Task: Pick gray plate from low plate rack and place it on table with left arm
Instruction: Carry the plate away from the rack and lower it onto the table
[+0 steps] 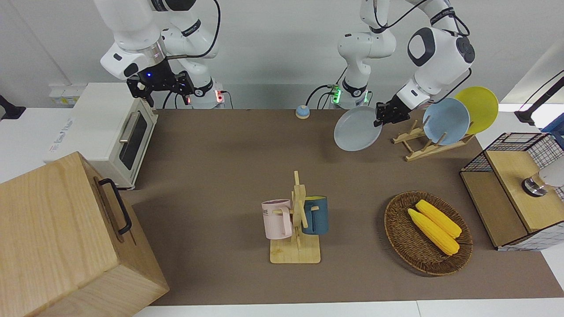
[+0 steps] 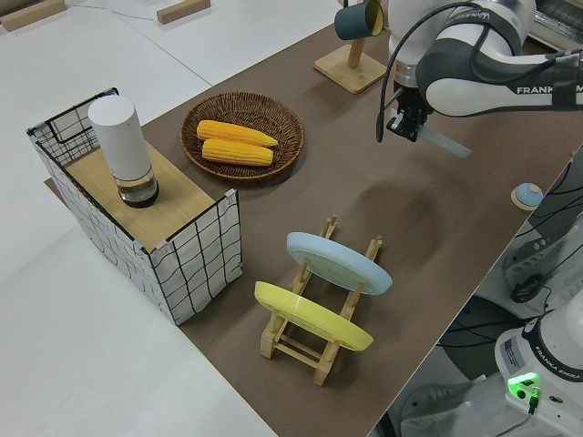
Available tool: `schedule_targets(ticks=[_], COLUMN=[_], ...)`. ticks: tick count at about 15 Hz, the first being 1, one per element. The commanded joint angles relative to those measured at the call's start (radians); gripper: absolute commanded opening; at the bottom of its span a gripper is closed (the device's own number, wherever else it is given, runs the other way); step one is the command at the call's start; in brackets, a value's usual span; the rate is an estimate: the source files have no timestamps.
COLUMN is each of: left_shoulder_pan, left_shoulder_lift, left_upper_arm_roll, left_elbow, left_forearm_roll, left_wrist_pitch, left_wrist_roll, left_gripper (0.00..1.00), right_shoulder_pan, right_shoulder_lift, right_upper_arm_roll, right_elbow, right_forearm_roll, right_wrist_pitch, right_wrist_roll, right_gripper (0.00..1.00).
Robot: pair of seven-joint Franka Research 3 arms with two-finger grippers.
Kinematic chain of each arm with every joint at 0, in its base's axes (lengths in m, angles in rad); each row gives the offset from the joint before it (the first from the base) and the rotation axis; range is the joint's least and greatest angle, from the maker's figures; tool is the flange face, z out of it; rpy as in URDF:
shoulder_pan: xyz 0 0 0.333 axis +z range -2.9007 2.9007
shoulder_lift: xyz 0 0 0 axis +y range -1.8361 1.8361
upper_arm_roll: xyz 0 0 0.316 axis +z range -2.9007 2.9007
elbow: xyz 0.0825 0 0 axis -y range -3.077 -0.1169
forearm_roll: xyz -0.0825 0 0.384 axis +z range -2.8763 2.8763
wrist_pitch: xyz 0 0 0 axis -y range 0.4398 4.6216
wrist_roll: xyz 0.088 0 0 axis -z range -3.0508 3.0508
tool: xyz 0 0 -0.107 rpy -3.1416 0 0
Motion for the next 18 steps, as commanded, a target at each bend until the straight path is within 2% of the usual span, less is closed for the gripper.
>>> schedule_targets(ticks=[1, 5, 9, 14, 15, 16, 18], left_shoulder_pan=[0.011, 0.011, 0.032, 0.034, 0.034, 0.034, 0.034], left_shoulder_lift=[0.025, 0.061, 0.109, 0.117, 0.117, 0.118, 0.118], left_upper_arm_roll=[0.015, 0.018, 0.020, 0.020, 0.020, 0.020, 0.020], left_elbow=[-0.073, -0.143, -0.147, -0.147, -0.147, -0.147, -0.146], left_forearm_roll=[-0.058, -0.093, -0.116, -0.116, -0.116, -0.116, -0.116], left_wrist_pitch=[0.093, 0.173, 0.170, 0.170, 0.170, 0.169, 0.169], left_wrist_roll=[0.083, 0.158, 0.235, 0.247, 0.247, 0.249, 0.249], left_gripper=[0.13, 0.13, 0.15, 0.19, 0.23, 0.32, 0.59], right_shoulder_pan=[-0.023, -0.023, -0.023, -0.023, -0.023, -0.023, -0.023], right_shoulder_lift=[-0.004, -0.002, -0.002, -0.002, -0.002, -0.004, -0.002], right_upper_arm_roll=[0.021, 0.021, 0.021, 0.020, 0.021, 0.021, 0.021], right_elbow=[0.007, 0.007, 0.006, 0.007, 0.007, 0.007, 0.007], right_forearm_roll=[-0.006, -0.006, -0.006, -0.006, -0.006, -0.006, -0.006], right_wrist_pitch=[-0.012, -0.011, -0.011, -0.011, -0.012, -0.011, -0.011], right_wrist_roll=[0.012, 0.012, 0.012, 0.012, 0.012, 0.012, 0.012], right_gripper=[0.983, 0.983, 0.983, 0.983, 0.983, 0.983, 0.983])
